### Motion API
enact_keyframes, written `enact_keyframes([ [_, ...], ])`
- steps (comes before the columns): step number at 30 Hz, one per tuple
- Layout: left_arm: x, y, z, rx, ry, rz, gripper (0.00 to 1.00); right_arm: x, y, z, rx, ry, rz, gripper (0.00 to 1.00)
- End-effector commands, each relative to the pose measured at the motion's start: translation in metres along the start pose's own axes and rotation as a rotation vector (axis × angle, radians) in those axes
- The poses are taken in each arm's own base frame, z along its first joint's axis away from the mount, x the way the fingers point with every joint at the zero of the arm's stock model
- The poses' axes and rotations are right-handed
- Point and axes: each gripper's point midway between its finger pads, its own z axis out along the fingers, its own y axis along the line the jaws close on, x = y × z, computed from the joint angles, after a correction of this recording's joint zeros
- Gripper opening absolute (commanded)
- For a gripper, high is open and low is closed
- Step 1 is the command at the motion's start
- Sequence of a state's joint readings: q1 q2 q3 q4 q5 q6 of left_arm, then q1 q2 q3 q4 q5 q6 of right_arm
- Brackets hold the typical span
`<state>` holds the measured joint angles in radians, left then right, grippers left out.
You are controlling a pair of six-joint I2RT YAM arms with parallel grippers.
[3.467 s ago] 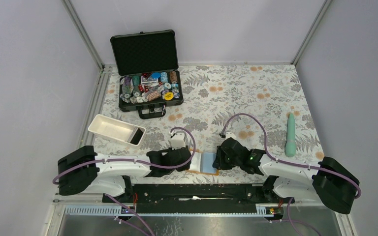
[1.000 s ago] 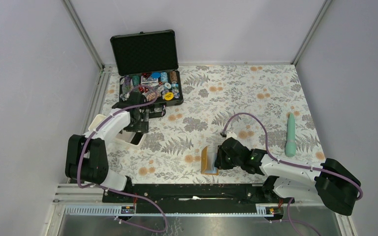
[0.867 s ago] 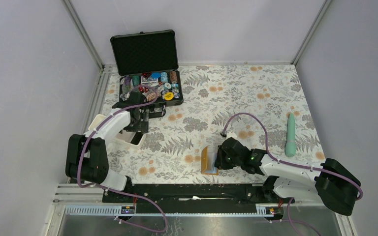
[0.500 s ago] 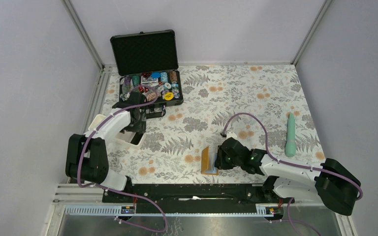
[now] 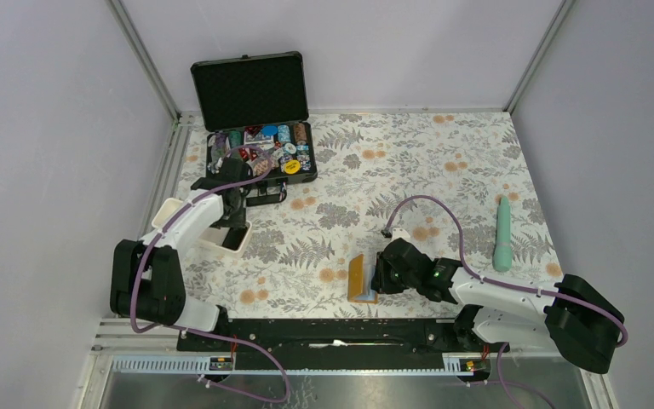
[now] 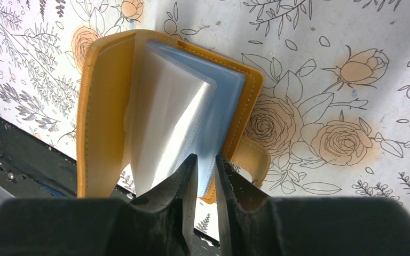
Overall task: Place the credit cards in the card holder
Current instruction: Pick up the credit card from the storage box.
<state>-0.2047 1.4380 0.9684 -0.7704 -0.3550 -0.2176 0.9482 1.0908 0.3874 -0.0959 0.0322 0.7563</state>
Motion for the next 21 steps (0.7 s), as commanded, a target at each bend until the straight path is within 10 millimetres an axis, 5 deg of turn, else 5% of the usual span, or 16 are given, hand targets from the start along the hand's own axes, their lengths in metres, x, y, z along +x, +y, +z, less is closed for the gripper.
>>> enact_keyframes([
  [1, -0.017, 0.006, -0.012, -0.005, -0.082, -0.033, 0.41, -0.003, 0.005, -0.001, -0.024, -0.013, 0.003, 0.25],
  [9, -0.013, 0.001, -0.011, 0.026, -0.067, -0.027, 0.35, -0.002, 0.004, 0.000, -0.019, -0.011, 0.001, 0.25],
  [14, -0.011, -0.009, -0.012, 0.078, -0.058, -0.019, 0.59, -0.002, 0.005, 0.000, -0.022, -0.010, 0.000, 0.25],
  [21, -0.009, -0.012, -0.006, 0.082, -0.024, -0.008, 0.62, -0.003, 0.005, 0.000, -0.024, -0.012, 0.003, 0.25],
])
